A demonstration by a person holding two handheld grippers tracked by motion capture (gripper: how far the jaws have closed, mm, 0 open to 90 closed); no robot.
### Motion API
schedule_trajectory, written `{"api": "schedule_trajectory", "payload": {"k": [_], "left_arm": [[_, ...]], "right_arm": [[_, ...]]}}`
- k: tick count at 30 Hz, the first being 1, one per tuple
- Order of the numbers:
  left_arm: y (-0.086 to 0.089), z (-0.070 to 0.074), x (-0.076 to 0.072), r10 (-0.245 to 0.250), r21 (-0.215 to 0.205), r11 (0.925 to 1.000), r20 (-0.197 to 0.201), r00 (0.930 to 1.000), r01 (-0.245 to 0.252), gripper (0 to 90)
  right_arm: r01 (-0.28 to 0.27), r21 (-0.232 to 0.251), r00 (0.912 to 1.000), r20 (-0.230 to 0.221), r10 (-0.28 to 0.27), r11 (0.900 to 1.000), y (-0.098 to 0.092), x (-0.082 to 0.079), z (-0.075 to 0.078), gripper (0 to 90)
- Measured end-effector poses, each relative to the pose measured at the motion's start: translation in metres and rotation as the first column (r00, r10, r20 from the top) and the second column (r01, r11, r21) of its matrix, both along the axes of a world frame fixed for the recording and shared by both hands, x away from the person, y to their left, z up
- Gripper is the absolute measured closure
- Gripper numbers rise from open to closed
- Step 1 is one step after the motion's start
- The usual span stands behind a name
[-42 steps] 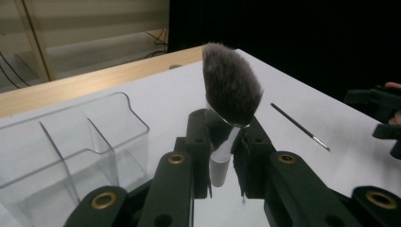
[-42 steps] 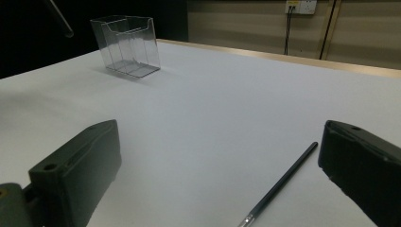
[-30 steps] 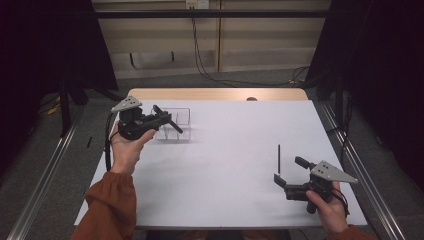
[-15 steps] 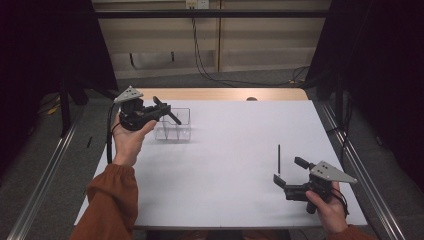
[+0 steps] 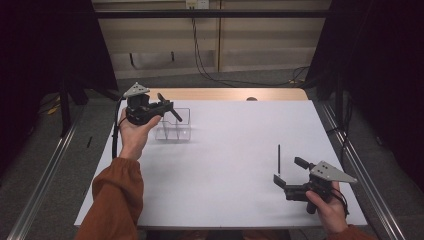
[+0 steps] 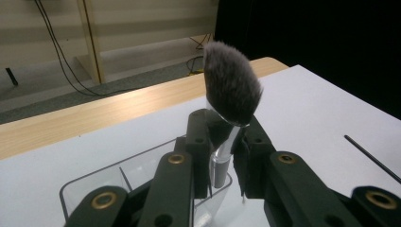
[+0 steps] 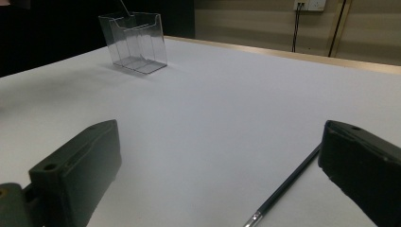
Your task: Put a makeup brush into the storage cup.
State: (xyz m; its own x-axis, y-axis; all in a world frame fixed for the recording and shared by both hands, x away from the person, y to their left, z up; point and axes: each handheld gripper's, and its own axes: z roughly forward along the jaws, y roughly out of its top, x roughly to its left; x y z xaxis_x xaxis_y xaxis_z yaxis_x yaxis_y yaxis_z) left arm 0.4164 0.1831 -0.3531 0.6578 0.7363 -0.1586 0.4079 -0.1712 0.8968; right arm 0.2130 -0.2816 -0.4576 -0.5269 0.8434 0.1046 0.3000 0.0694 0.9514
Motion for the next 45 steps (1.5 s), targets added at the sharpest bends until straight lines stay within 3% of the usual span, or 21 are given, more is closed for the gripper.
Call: {"api": "schedule_trajectory", "payload": {"k": [22, 27, 38, 45], "left_arm": [[-0.015, -0.012, 0.013, 0.001, 0.051, 0.9987, -0.031, 0.9995, 0.001, 77.8], [-0.015, -0.016, 0.017, 0.030, 0.076, 0.9968, -0.055, 0.9980, -0.026, 77.9], [-0.021, -0.024, 0.021, 0.021, 0.117, 0.9931, -0.069, 0.9974, -0.013, 77.9], [-0.024, -0.028, 0.021, 0.013, 0.122, 0.9925, -0.078, 0.9969, -0.003, 77.9]], "right_arm": [[-0.006, -0.004, 1.0000, -0.004, 0.006, 1.000, 0.000, 0.001, -0.001, 0.1], [-0.008, -0.006, 1.0000, -0.002, 0.008, 1.000, 0.001, 0.000, -0.001, 0.1], [-0.010, -0.008, 0.9999, -0.002, 0.010, 1.000, 0.000, 0.000, -0.001, 0.1], [-0.013, -0.009, 0.9999, -0.004, 0.013, 1.000, 0.001, 0.001, -0.001, 0.1]]}}
